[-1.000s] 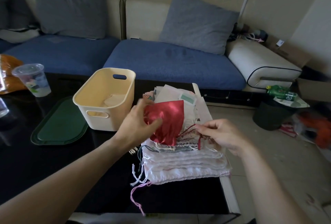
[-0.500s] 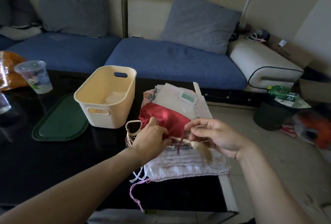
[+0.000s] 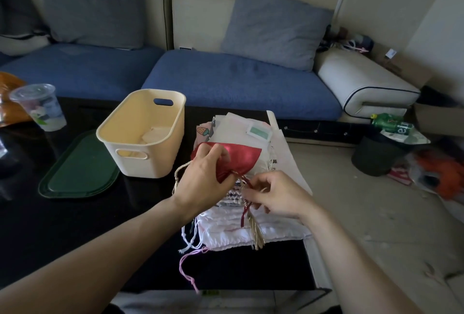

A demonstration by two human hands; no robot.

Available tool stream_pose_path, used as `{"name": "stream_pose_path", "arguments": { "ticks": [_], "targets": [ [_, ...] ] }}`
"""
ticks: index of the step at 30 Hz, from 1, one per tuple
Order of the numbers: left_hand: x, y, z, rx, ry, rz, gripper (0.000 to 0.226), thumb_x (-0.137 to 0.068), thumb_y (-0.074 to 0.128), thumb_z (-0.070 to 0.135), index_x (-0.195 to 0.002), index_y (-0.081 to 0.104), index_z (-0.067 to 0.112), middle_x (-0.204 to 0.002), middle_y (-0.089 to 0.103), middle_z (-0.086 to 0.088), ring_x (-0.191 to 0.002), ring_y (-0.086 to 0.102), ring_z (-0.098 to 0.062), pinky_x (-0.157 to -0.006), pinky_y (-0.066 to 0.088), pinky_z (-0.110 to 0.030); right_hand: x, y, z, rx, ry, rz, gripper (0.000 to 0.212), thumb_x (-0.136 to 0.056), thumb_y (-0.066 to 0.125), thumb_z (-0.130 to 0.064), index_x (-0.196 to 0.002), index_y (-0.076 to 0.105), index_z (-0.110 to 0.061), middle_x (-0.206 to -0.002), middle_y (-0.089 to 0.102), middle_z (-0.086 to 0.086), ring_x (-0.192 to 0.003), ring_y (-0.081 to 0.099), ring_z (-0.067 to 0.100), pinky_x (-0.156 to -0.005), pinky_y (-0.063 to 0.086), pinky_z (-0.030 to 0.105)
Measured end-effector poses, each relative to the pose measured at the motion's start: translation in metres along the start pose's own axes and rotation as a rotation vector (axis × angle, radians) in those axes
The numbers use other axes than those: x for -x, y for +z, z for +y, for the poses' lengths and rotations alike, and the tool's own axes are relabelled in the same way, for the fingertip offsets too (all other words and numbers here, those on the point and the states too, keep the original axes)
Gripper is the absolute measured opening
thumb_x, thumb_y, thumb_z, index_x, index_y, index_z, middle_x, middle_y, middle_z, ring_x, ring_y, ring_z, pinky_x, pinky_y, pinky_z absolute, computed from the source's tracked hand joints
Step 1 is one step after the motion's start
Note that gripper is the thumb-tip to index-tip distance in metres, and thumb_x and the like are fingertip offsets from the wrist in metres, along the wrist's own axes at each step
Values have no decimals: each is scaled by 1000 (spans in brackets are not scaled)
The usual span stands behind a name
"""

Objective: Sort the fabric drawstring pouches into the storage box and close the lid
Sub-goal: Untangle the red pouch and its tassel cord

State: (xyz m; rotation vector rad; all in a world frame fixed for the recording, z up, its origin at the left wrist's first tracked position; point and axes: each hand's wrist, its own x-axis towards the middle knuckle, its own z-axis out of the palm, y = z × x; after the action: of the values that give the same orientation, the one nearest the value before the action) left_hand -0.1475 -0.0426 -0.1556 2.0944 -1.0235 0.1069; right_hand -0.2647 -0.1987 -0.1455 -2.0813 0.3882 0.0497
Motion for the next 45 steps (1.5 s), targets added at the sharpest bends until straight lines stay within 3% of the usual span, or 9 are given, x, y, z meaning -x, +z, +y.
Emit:
{"name": "stream_pose_path", "arguments": {
  "ticks": [6, 11, 15, 18, 23, 28, 33, 39, 45],
  "targets": [
    [1, -1, -4, -48, 386, -4, 25, -80, 77, 12, -101, 66, 20, -105, 43, -2, -83, 52, -19, -67, 54, -38, 1, -3, -7, -322, 44, -23, 17, -95, 66, -19, -91, 73, -4, -77, 74, 7, -69, 70, 16, -65, 56, 27],
    [0, 1, -7, -71, 484, -28, 12, -82, 71, 17, -93, 77, 17, -101, 48, -7, -83, 55, -22, -63, 52, -37, 5, -3, -10, -358, 66, -66, 16, -96, 65, -18, -89, 74, -7, -85, 77, 11, -72, 73, 18, -64, 56, 24],
    [2, 1, -9, 30, 321, 34, 8, -84, 70, 21, -89, 72, 15, -101, 48, -1, -77, 53, -10, -63, 51, -31, 3, -6, -4, -251, 82, -50, 14, -95, 67, -19, -85, 73, -12, -78, 76, 4, -69, 72, 13, -60, 53, 21],
    [0, -1, -7, 147, 162, 103, 8, -87, 69, 11, -84, 64, 16, -91, 49, 6, -75, 51, -3, -65, 41, -12, 3, -8, 2, -56, 108, -95, 9, -90, 74, -20, -85, 72, -14, -75, 76, 5, -68, 71, 13, -60, 52, 23],
    [-6, -13, -10, 247, 10, 66, 12, -87, 62, 9, -83, 64, 19, -92, 55, 4, -79, 52, -10, -68, 43, -16, -1, -15, 9, 6, 143, 26, 6, -87, 78, -16, -87, 71, -15, -77, 77, 3, -70, 71, 13, -63, 54, 28],
    [-2, -21, -11, 233, 96, -220, 26, -70, 57, 6, -90, 71, 17, -81, 60, 3, -68, 54, -11, -64, 49, -32, 0, -28, 11, -190, 196, 187, 27, -99, 62, -24, -85, 70, -3, -58, 63, -2, -57, 61, 13, -67, 52, 35],
    [-9, -16, -21, 45, -84, -10, 15, -94, 59, 18, -110, 58, 17, -72, 66, 3, -63, 64, -10, -65, 55, -36, 5, -37, 7, -439, 234, 318, 35, -99, 60, -35, -76, 62, -10, -57, 50, -1, -53, 52, 14, -56, 49, 28],
    [-17, -32, -37, -259, -184, -114, 22, -100, 54, 29, -102, 66, 11, -90, 72, -1, -79, 66, -23, -71, 54, -38, 1, -41, 1, -750, 239, 510, 38, -99, 61, -28, -65, 55, -13, -66, 60, 3, -65, 58, 16, -64, 50, 31],
    [-26, -46, -38, -251, -315, -62, 42, -102, 47, 34, -81, 67, 3, -78, 67, -16, -75, 64, -32, -70, 55, -39, 4, -49, -4, -1373, 118, 515, 35, -92, 60, -15, -61, 45, -17, -83, 71, 11, -88, 73, 28, -97, 53, 41]
  ]
}}
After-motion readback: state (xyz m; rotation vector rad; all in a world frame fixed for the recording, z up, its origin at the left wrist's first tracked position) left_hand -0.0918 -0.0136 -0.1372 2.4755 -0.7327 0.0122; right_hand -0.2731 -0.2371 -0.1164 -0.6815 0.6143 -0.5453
